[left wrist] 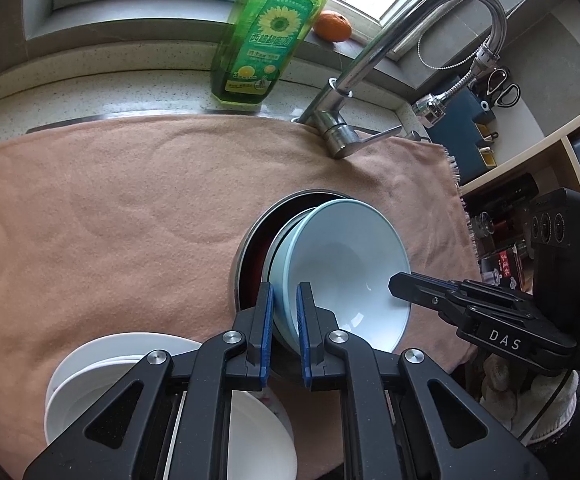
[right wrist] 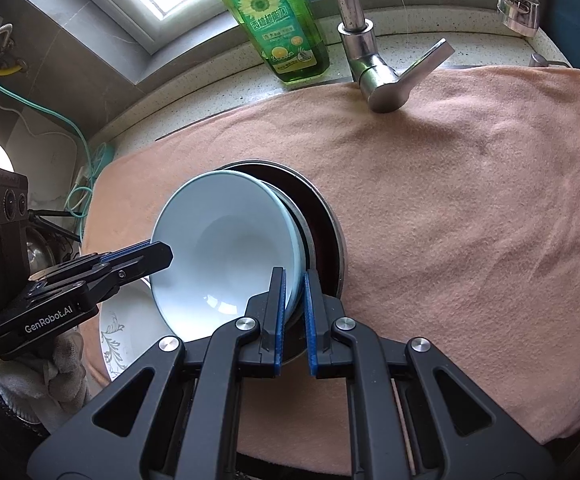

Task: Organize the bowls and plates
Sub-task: 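Lower the light blue bowl into the red bowl with the right tool, then open the right tool and release the light blue bowl, then move the right tool to the rim of the nested bowl stack, then close the right tool on the nested bowl stack rim, then lift the nested bowls and carry them over the stacked floral plates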

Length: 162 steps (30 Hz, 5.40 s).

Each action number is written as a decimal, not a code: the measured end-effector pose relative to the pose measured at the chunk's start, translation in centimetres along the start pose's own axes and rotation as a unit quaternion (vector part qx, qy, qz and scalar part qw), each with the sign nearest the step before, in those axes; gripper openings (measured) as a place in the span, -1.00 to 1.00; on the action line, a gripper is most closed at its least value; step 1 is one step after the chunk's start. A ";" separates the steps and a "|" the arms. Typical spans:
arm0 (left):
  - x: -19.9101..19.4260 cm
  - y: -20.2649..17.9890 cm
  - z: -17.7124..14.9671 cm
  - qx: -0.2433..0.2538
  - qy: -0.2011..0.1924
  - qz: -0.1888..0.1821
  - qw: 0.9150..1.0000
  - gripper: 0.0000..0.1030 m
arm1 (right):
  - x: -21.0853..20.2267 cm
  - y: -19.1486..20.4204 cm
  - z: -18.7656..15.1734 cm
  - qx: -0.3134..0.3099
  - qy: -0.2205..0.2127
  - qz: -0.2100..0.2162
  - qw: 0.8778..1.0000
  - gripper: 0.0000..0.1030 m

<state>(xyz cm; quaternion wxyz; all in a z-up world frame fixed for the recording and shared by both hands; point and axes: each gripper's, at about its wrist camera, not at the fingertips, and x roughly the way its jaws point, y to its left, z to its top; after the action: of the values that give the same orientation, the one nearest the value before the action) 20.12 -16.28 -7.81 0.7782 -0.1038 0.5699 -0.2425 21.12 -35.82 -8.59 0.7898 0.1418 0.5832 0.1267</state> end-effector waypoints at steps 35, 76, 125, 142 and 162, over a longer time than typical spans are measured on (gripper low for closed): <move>-2.8 0.8 0.4 0.004 -0.026 -0.005 1.000 -0.32 | -3.8 0.0 0.0 0.006 -0.064 0.010 0.998 0.00; -0.3 3.8 -0.9 -0.023 -0.004 -0.010 1.000 -0.63 | -0.9 -4.9 -2.4 0.104 -0.048 0.068 0.991 -0.41; -1.0 2.0 -0.2 -0.011 -0.022 0.000 1.000 -0.84 | -1.9 -2.8 -0.9 0.050 -0.029 0.059 0.997 -0.82; -7.1 3.8 -3.6 -0.066 -0.089 0.036 0.993 -0.84 | -3.7 3.0 -0.8 -0.038 -0.026 0.104 0.993 -0.81; -11.7 8.9 -9.2 -0.093 -0.097 0.057 0.989 -0.84 | -0.7 10.0 -5.6 -0.061 0.001 0.121 0.991 -0.81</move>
<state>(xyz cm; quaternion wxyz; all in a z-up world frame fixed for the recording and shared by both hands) 11.07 -1.77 -4.91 0.8295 -0.1663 0.5165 -0.1322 15.22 -26.36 -5.78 0.7753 0.1630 0.5535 0.2569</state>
